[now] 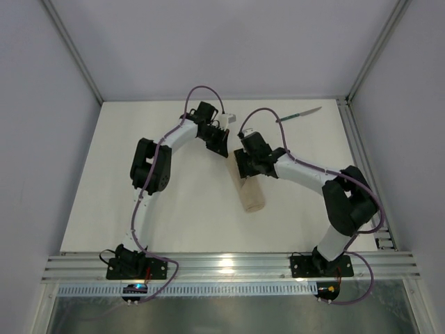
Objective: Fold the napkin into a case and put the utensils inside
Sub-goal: Move the knife to the corner of the board.
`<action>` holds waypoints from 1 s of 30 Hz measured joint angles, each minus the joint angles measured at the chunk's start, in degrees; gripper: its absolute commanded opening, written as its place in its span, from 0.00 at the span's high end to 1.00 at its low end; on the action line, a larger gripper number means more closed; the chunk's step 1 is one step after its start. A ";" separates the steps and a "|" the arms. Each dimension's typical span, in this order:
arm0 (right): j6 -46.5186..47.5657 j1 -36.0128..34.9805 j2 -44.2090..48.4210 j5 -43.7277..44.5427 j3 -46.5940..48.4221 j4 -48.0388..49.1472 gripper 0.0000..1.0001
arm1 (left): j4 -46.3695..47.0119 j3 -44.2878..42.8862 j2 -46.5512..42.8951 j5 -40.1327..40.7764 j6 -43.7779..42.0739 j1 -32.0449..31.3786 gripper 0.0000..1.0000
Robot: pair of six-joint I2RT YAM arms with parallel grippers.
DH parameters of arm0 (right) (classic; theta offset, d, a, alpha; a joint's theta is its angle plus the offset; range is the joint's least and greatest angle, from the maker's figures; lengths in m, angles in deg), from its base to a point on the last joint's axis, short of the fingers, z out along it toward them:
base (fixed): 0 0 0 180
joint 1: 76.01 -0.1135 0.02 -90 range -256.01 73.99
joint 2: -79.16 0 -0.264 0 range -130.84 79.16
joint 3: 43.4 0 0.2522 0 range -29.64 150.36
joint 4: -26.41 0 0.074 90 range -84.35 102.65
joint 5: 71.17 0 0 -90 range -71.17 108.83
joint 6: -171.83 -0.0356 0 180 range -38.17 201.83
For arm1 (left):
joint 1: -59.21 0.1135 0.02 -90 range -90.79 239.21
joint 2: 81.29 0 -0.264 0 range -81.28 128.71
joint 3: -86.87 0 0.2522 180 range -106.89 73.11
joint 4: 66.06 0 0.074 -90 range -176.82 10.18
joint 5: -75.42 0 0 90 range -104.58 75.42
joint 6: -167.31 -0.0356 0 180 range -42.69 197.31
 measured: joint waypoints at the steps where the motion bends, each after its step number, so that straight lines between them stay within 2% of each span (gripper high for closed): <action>1: -0.11 0.09 1.03 0.70 1.07 -0.76 0.32 | -0.04 0.02 0.00 -0.07 -0.11 0.00 0.96; 2: -0.35 0.37 2.27 1.42 2.29 -1.25 0.23 | -0.07 0.00 0.00 -0.13 -0.22 0.00 0.94; 4: -1.92 1.36 4.85 4.13 5.42 -2.23 0.20 | -0.09 0.02 0.00 -0.13 -0.81 0.00 0.83; 5: -2.69 2.36 5.95 5.42 7.43 -2.64 0.14 | -0.11 0.02 0.00 -0.11 -1.05 0.00 0.78; 6: -3.76 3.98 6.71 6.51 9.77 -3.17 0.06 | -0.11 0.02 0.00 -0.04 -1.25 0.00 0.68; 7: -5.29 6.05 7.02 7.54 12.37 -3.34 0.02 | -0.13 0.02 0.00 0.13 -1.49 0.00 0.64; 9: -8.00 10.75 6.93 8.33 16.68 -3.10 0.02 | -0.24 0.02 0.00 0.59 -1.49 0.00 0.57; 12: -15.10 19.71 3.21 8.68 25.51 -5.16 0.02 | -0.35 0.02 -0.04 1.33 -1.75 0.02 0.53; 16: -22.21 27.50 -11.06 13.73 43.95 -11.89 0.09 | -0.37 0.02 -0.48 3.15 -2.56 0.02 0.49; 19: -25.11 28.87 -22.49 15.87 55.36 -15.76 0.14 | -0.48 0.02 -0.81 4.85 -2.91 0.04 0.49; 20: -25.51 28.96 -26.16 15.74 58.10 -16.20 0.20 | -0.55 0.02 -0.92 5.38 -3.21 0.04 0.49; 23: -26.25 29.16 -33.86 13.92 60.30 -15.23 0.38 | -1.05 0.02 -1.51 6.40 -4.22 0.04 0.49; 30: -26.84 29.97 -41.55 6.60 58.84 -4.92 0.60 | -1.20 2.12 -5.64 6.93 -6.21 0.09 0.49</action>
